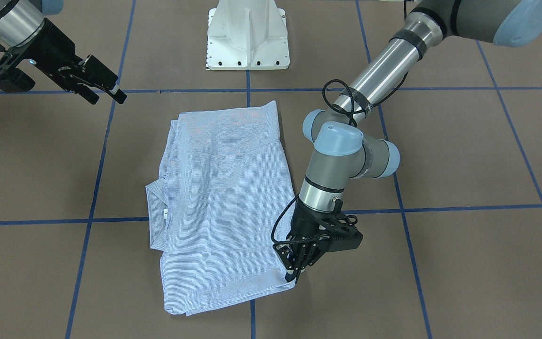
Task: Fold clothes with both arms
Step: 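Open the left gripper while the right gripper moves over the shirt's side edge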
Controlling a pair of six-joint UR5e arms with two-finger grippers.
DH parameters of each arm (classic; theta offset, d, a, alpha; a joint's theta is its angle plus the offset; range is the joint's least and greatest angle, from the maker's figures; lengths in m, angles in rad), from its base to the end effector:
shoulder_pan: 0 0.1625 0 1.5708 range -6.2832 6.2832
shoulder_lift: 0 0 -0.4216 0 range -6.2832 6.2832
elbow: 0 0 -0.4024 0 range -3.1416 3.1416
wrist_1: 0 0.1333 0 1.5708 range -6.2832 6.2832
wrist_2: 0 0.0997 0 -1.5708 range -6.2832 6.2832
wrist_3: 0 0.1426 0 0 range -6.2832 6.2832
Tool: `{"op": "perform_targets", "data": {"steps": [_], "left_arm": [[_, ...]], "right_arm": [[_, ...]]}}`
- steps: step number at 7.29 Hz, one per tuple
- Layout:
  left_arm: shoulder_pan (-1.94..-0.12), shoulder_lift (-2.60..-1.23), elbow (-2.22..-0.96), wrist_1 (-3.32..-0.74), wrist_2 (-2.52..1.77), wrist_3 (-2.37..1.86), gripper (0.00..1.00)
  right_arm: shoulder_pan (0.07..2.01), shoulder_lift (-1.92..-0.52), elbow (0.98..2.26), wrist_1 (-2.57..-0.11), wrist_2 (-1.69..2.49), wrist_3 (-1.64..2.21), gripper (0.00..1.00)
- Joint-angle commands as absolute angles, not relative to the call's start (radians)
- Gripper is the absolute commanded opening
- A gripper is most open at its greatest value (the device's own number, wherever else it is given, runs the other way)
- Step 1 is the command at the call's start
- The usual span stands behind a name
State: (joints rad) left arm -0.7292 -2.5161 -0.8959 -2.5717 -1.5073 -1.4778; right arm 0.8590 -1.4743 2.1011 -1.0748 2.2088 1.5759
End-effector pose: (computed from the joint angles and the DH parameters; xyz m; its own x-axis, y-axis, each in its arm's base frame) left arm 0.5725 -0.7024 0.2486 0.2850 -0.1304 -0.9496 0.6866 0.7190 0.1074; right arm -0.2984 -0.4200 0.3059 0.2816 0.3327 0.9000 -0.2590 0.9295 -0.2626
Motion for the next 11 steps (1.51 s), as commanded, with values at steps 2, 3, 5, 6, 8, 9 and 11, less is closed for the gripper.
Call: {"op": "perform_targets", "data": {"steps": [2, 3, 5, 6, 8, 9, 11], "left_arm": [[-0.759, -2.494, -0.990, -2.559, -1.519, -1.410, 1.00], [-0.759, -2.423, -1.088, -2.506, -1.592, -1.404, 1.00], [-0.761, -2.234, -1.364, -2.421, -1.631, -1.382, 1.00], [-0.761, -2.177, -1.435, -2.421, -1.631, -1.381, 1.00], [-0.762, -2.114, -1.537, -2.419, -1.631, -1.381, 1.00], [-0.762, -2.114, -1.537, -2.419, -1.632, -1.381, 1.00], [-0.762, -2.112, -1.539, -2.421, -1.632, -1.382, 1.00]], "right_arm": [[0.853, -1.361, 1.943, -1.072, 2.148, 1.508, 1.00], [0.845, -1.321, 1.884, -1.074, 2.131, 1.465, 1.00], [0.828, -1.254, 1.771, -1.075, 2.077, 1.407, 1.00], [0.806, -1.217, 1.696, -1.078, 2.068, 1.361, 1.00], [0.756, -1.213, 1.634, -1.084, 2.022, 1.248, 0.95], [0.746, -1.163, 1.573, -1.094, 2.026, 1.199, 0.92], [0.724, -1.056, 1.528, -1.271, 2.023, 1.099, 0.84]]}}
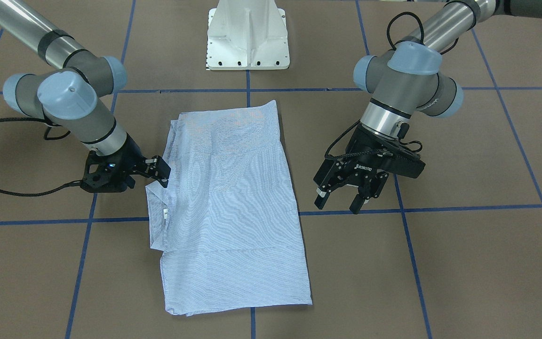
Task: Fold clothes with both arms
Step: 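Open the left gripper while the right gripper moves over the shirt's side edge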
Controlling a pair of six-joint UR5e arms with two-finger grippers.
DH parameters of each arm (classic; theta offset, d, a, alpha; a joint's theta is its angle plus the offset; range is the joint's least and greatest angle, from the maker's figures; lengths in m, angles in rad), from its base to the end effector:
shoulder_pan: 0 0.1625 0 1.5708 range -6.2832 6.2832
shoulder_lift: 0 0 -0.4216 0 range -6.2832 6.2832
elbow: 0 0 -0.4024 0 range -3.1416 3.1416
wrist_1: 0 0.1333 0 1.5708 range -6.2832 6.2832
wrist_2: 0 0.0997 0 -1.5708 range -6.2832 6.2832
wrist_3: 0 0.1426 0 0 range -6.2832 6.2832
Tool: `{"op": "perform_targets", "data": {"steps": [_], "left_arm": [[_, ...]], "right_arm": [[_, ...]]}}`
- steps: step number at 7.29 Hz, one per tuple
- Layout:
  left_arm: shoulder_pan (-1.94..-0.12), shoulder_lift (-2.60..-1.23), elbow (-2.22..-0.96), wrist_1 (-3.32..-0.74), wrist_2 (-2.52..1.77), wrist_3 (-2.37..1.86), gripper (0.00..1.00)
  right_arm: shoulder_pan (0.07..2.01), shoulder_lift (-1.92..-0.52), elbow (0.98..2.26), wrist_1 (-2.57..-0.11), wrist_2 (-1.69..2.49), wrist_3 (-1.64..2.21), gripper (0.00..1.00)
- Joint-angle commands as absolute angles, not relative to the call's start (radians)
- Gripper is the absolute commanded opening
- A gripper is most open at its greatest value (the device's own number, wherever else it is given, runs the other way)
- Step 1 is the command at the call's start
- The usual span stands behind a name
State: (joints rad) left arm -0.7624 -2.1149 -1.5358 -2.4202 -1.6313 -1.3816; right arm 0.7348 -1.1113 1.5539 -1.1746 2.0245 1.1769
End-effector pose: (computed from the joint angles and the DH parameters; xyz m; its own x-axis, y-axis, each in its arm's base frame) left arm 0.4416 -0.5942 0.2596 0.2713 0.0005 -0.9625 0.6065 0.7764 0.1713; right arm -0.4812 -0.5303 0.3795 0.5964 0.0739 0.7993 -0.1428 0.9896 0.0150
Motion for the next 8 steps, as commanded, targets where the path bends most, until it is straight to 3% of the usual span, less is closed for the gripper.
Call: {"op": "perform_targets", "data": {"steps": [1, 3, 8], "left_arm": [[-0.762, -2.112, -1.539, -2.421, -1.632, -1.381, 1.00], [-0.762, -2.114, -1.539, -2.421, -1.632, -1.382, 1.00], [-0.762, -2.114, -1.543, -2.421, -1.632, -1.384, 1.00]], "right_arm": [[0.724, -1.054, 1.525, -1.325, 2.023, 1.018, 0.84], [0.723, -0.976, 1.482, -1.429, 2.023, 0.936, 0.65], [0.724, -0.939, 1.405, -1.443, 2.033, 0.813, 0.48]]}}
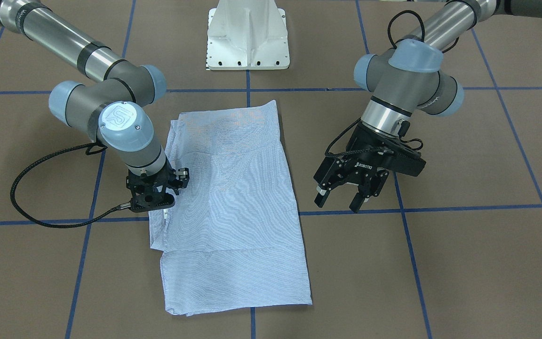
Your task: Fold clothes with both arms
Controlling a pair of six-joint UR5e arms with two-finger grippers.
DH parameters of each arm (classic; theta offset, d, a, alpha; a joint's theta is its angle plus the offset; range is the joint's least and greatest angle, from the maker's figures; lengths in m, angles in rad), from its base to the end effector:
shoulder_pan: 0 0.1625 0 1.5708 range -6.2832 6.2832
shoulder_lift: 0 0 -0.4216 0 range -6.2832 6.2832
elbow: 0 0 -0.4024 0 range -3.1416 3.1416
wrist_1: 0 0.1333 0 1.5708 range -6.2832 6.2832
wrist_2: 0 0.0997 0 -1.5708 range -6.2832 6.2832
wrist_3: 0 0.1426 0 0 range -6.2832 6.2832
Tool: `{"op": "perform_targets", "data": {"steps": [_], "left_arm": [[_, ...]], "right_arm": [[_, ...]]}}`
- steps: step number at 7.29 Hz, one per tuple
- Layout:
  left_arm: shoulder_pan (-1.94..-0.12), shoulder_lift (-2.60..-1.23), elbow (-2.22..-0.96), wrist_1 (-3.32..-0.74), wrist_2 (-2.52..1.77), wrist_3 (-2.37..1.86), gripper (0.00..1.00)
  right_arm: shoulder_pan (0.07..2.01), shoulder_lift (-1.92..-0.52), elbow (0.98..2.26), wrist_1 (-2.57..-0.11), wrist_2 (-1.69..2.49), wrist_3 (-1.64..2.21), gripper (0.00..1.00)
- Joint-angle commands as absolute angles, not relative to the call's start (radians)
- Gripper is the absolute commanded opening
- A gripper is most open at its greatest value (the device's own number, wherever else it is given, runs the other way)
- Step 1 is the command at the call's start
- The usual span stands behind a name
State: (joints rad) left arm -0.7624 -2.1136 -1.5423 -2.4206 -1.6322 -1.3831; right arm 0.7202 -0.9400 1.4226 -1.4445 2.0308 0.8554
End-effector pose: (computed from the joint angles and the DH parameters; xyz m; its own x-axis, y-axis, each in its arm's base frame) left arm 0.4404 -0.5928 0.2572 0.2663 0.0032 -0.9639 0.6069 0.7763 0.1703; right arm -0.5251 -0.5538 0.3640 0.7279 -0.1433 0.6706 0.1024 0.9897 0.1003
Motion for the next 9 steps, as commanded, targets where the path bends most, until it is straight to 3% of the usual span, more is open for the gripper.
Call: {"op": "perform_targets", "data": {"steps": [1, 4, 7, 9], "left_arm": [[-0.762, -2.114, -1.543, -2.421, -1.632, -1.384, 1.00], [-0.762, -2.112, -1.542, -2.421, -1.632, -1.384, 1.00], [-0.761, -2.112, -1.540, -2.421, -1.632, -1.384, 1.00], [-0.761, -2.112, -1.540, -2.421, -1.632, -1.385, 1.00]], "right_arm": [[0.726, -0.939, 1.399, -1.442, 2.034, 0.808, 0.44], [0.726, -0.934, 1.399, -1.442, 2.034, 0.808, 0.23], [0.727, -0.927, 1.399, -1.442, 2.034, 0.813, 0.21], [0.727, -0.927, 1.399, -1.437, 2.034, 0.822, 0.00]]}}
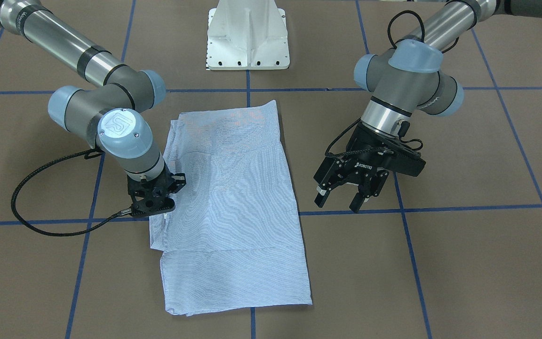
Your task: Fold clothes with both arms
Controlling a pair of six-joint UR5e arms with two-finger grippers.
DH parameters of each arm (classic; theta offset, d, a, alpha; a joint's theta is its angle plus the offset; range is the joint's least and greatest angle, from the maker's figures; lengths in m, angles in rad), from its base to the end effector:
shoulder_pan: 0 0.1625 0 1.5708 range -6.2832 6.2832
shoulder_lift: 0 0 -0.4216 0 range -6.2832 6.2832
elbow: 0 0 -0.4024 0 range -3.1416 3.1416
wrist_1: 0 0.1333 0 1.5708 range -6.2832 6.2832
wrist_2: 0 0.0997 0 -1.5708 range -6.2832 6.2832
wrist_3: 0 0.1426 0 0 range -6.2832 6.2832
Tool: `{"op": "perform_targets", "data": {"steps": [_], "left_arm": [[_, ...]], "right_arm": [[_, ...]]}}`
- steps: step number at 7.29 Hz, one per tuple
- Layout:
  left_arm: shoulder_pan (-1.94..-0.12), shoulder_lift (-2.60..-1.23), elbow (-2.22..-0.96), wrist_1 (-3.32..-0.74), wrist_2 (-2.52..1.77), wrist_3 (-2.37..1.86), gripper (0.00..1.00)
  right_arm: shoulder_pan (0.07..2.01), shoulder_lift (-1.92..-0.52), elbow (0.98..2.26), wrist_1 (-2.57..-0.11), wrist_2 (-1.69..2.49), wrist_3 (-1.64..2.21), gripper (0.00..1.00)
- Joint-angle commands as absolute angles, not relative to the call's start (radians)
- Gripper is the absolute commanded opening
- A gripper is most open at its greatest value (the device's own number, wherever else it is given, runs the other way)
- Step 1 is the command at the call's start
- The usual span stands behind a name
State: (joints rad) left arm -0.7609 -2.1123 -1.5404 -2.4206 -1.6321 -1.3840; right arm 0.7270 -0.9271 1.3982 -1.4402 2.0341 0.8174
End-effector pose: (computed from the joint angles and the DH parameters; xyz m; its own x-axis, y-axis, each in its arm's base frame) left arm 0.4415 -0.5924 0.2591 0.2680 0.0007 -0.9634 0.6056 0.7776 0.1691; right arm -0.5261 -0.5611 0.3658 0.7267 -0.1727 0.6649 0.1256 0.9850 0.1185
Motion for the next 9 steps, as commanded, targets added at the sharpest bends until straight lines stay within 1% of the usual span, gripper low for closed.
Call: {"op": "perform_targets", "data": {"steps": [1, 3, 5, 7, 8, 9], "left_arm": [[-0.761, -2.114, -1.542, -2.421, -1.632, -1.385, 1.00], [-0.761, -2.114, -1.542, -2.421, -1.632, -1.385, 1.00], [-0.761, -2.115, -1.542, -2.421, -1.632, -1.388, 1.00], [-0.759, -2.117, -1.543, -2.421, -1.632, -1.390, 1.00], [-0.759, -2.118, -1.545, -2.421, -1.632, -1.390, 1.00], [-0.758, -2.117, -1.546, -2.421, -1.634, -1.390, 1.00]], "right_arm": [[0.727, -0.927, 1.401, -1.437, 2.036, 0.821, 0.00], [0.744, -0.936, 1.414, -1.434, 2.100, 0.810, 0.00], [0.756, -0.986, 1.474, -1.433, 2.117, 0.805, 0.00], [0.767, -0.986, 1.476, -1.431, 2.117, 0.805, 0.00], [0.767, -0.985, 1.474, -1.431, 2.114, 0.805, 0.17], [0.767, -0.983, 1.473, -1.427, 2.109, 0.811, 0.98]]}}
